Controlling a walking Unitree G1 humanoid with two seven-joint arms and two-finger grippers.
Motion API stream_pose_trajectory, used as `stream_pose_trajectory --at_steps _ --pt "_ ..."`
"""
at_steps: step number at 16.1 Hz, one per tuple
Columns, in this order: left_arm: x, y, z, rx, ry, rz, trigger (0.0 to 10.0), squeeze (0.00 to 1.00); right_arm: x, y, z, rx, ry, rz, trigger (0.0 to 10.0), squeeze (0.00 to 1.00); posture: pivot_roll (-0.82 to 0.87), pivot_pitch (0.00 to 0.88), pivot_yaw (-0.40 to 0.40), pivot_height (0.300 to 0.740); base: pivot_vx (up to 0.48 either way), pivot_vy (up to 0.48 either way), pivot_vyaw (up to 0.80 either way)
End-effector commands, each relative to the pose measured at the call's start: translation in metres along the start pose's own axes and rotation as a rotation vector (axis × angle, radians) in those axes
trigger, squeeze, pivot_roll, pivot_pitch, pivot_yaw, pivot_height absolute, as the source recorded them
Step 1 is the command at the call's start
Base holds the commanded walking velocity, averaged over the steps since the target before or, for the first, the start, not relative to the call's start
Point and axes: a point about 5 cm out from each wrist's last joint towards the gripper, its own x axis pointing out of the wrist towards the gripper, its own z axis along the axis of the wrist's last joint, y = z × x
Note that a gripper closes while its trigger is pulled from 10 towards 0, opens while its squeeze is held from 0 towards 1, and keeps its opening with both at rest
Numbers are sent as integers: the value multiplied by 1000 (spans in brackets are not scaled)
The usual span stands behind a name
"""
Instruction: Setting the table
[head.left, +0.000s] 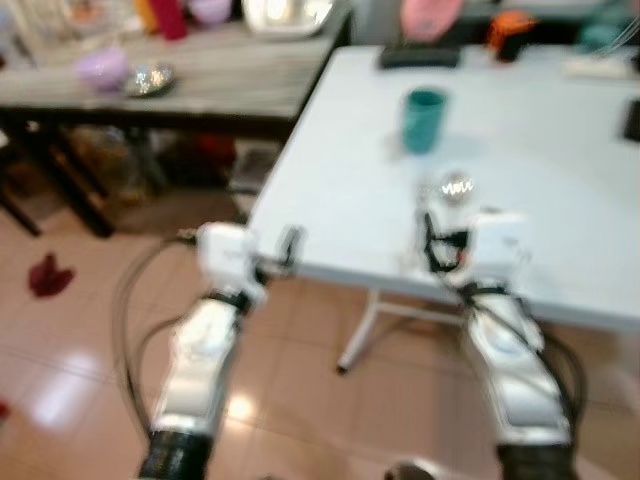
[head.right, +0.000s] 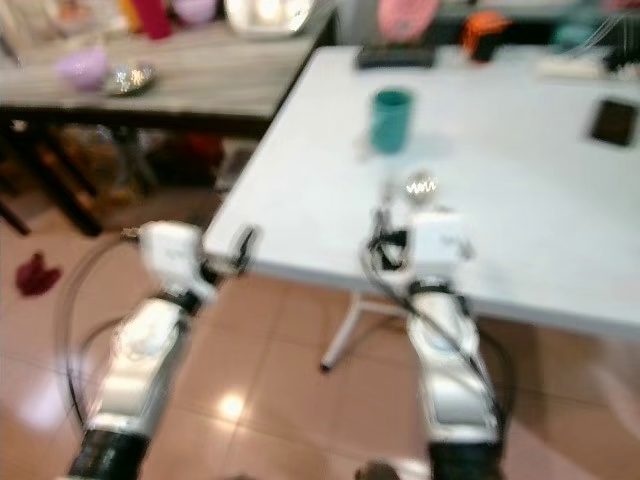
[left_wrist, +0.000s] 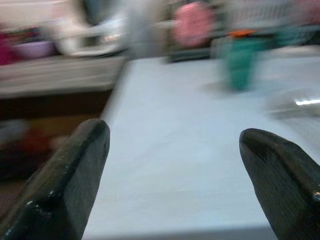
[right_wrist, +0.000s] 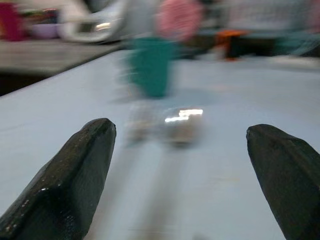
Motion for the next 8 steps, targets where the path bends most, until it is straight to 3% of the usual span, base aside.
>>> stream_pose_trajectory --at_steps 1,8 --pt "-3 9 2 14 0 5 10000 0 -1 9 5 16 -18 27 10000 0 -208 134 114 740 0 0 0" --pt "-3 4 3 -14 -7 -56 10000 0 -1 12 5 22 -24 32 10000 0 -209 135 121 740 0 0 0"
